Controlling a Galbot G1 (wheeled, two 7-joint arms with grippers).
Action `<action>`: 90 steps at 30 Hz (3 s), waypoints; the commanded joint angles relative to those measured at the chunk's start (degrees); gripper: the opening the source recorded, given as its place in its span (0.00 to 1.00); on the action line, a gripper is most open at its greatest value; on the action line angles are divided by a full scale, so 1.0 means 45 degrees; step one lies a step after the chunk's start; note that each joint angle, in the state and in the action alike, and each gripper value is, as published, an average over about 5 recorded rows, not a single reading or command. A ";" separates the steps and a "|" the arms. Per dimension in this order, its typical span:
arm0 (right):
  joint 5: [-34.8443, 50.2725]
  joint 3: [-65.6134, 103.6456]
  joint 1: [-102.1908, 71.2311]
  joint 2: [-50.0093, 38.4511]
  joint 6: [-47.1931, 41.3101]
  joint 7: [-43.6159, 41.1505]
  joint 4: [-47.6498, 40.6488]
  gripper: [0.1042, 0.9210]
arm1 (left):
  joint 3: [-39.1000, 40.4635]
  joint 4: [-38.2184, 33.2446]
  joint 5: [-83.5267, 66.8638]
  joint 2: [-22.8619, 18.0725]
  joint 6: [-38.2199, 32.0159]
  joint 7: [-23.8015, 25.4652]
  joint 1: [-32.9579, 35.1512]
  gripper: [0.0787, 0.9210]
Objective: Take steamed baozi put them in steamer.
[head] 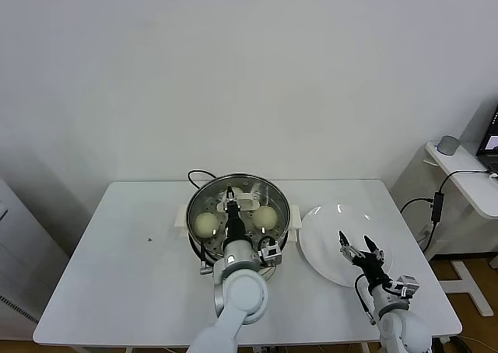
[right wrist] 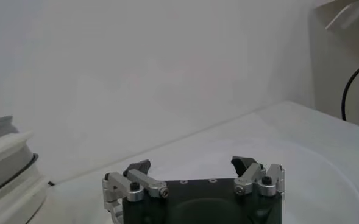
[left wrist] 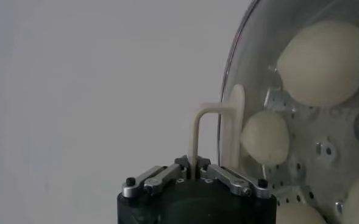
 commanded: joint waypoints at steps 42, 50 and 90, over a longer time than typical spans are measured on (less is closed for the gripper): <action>-0.0170 0.0010 0.0025 0.0056 0.0051 -0.0067 -0.0174 0.88 | 0.0074 -0.4194 -0.0691 0.0180 0.0623 0.0506 0.2242 0.87; -0.0384 -0.0050 -0.0111 0.0193 -0.0091 -0.0036 0.0492 0.88 | -0.1932 -0.5264 -0.2823 0.0952 -0.0754 -0.0326 0.2503 0.88; -0.2789 -0.0330 -0.2851 0.1407 -0.0541 -0.0076 0.4407 0.88 | -0.9465 -0.4148 -2.1264 0.1550 -0.6432 -0.2096 0.7258 0.88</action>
